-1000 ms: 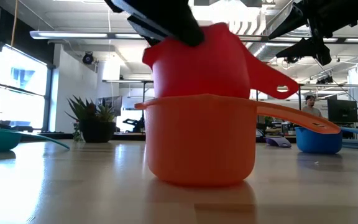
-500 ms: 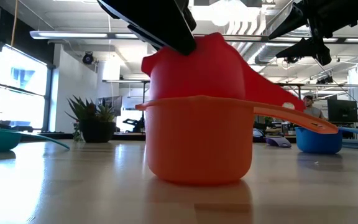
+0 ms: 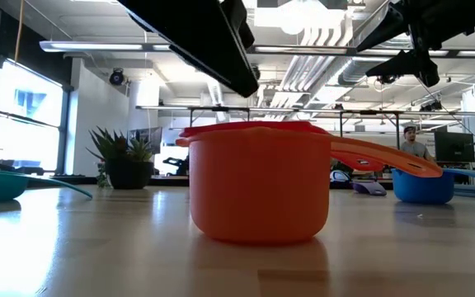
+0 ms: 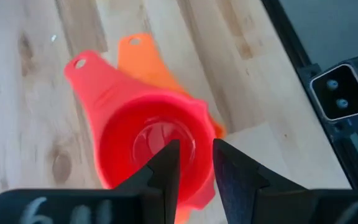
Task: Nest measuring cups in basket
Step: Stack the blue measuring cup on the red measuring cup
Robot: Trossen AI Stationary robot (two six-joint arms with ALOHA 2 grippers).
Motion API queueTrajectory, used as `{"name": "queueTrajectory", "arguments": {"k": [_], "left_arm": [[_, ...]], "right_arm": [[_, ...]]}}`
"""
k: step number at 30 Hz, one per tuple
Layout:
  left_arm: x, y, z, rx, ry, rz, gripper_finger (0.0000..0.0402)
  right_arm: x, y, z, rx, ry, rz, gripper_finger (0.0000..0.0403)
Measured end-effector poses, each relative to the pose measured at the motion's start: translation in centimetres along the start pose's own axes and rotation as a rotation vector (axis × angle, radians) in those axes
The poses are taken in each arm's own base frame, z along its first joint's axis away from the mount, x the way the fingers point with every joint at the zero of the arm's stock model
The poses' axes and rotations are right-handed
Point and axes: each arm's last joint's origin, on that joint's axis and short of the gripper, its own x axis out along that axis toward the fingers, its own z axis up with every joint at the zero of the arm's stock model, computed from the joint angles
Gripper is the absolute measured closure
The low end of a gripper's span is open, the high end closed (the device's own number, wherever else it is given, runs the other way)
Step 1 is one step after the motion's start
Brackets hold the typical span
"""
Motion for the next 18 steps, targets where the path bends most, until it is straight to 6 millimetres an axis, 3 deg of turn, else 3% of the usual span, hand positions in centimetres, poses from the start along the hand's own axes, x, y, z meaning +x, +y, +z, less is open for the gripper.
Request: {"name": "queueTrajectory", "arguments": {"k": [7, 18], "left_arm": [[-1.7, 1.8, 0.4, -0.097, 0.01, 0.03, 0.0319], [-6.2, 5.5, 0.6, -0.175, 0.039, 0.089, 0.0323]], "right_arm": [[0.0, 0.5, 0.0, 0.021, 0.072, 0.109, 0.0164], [0.1, 1.1, -0.2, 0.068, 0.156, 0.217, 0.0164]]}}
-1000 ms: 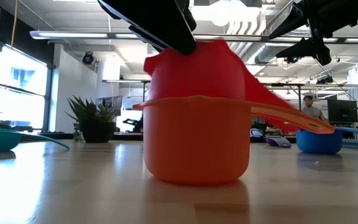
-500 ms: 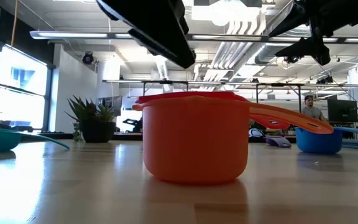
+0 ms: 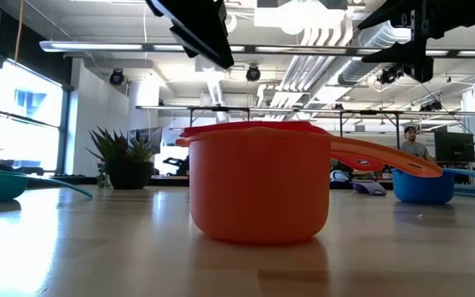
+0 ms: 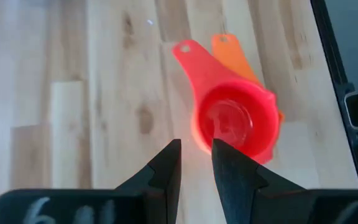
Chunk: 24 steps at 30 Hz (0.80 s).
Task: Nest measuring cups in basket
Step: Stack the blue measuring cup on the red measuring cup
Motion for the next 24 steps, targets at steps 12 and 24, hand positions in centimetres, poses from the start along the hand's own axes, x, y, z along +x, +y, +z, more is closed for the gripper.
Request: {"name": "queueTrajectory", "arguments": {"k": [12, 24], "left_arm": [[-3.5, 3.2, -0.9, -0.062, 0.101, 0.082, 0.0323], [-6.0, 6.4, -0.9, -0.141, 0.092, 0.14, 0.0323]], "right_arm": [[0.3, 0.4, -1.0, -0.021, 0.085, 0.026, 0.0164], [0.7, 4.0, 2.1, -0.266, 0.23, -0.225, 0.0164]]}}
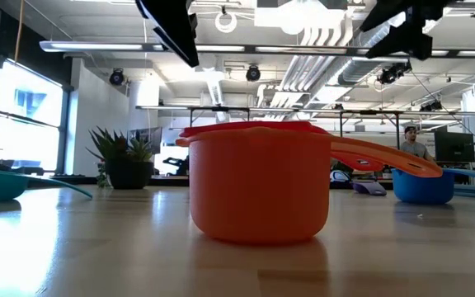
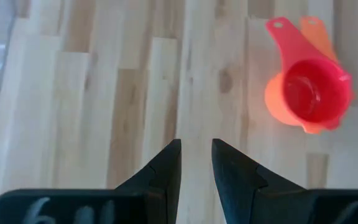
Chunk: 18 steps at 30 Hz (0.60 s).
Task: Nest measuring cups in basket
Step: Stack the blue measuring cup on the red measuring cup
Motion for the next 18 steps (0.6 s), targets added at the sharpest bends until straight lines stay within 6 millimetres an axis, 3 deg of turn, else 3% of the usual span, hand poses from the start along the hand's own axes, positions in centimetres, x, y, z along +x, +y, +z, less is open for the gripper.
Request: {"name": "queueTrajectory", "arguments": {"k": [6, 18], "left_arm": [[-0.5, 1.8, 0.1, -0.048, 0.002, 0.026, 0.0323], [-0.5, 3.8, 0.1, -0.099, 0.023, 0.058, 0.0323]], "right_arm": [[0.9, 0.2, 0.4, -0.081, 0.223, -0.21, 0.0164], [5.9, 0.0, -2.1, -0.067, 0.508, -0.399, 0.0164]]}}
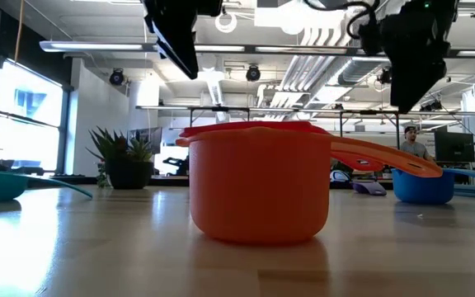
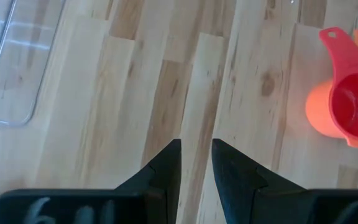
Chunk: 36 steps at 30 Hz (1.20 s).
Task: Nest measuring cups in basket
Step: Stack the blue measuring cup on the red measuring cup
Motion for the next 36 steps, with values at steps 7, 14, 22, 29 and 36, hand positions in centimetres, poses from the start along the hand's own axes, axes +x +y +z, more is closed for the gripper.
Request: {"name": "queueTrajectory", "arguments": {"k": [7, 14, 22, 29, 36], "left_arm": [[0.0, 0.4, 0.1, -0.01, -0.001, 0.005, 0.0323], [0.0, 0.4, 0.1, -0.009, -0.001, 0.01, 0.0323], [0.0, 0.4, 0.1, 0.018, -0.003, 0.012, 0.0323], [0.1, 0.4, 0.1, 0.019, -0.003, 0.012, 0.0323], [0.1, 0.4, 0.1, 0.019, -0.004, 0.012, 0.0323]], "right_arm": [[2.5, 1.1, 0.3, -0.019, 0.088, -0.073, 0.0164], [4.7, 2.0, 0.5, -0.008, 0.174, -0.112, 0.0164], [6.9, 2.8, 0.5, -0.015, 0.25, -0.13, 0.0164], [8.1, 3.1, 0.5, -0.019, 0.276, -0.151, 0.0164], [9.2, 3.5, 0.6, -0.021, 0.289, -0.163, 0.0188]]}}
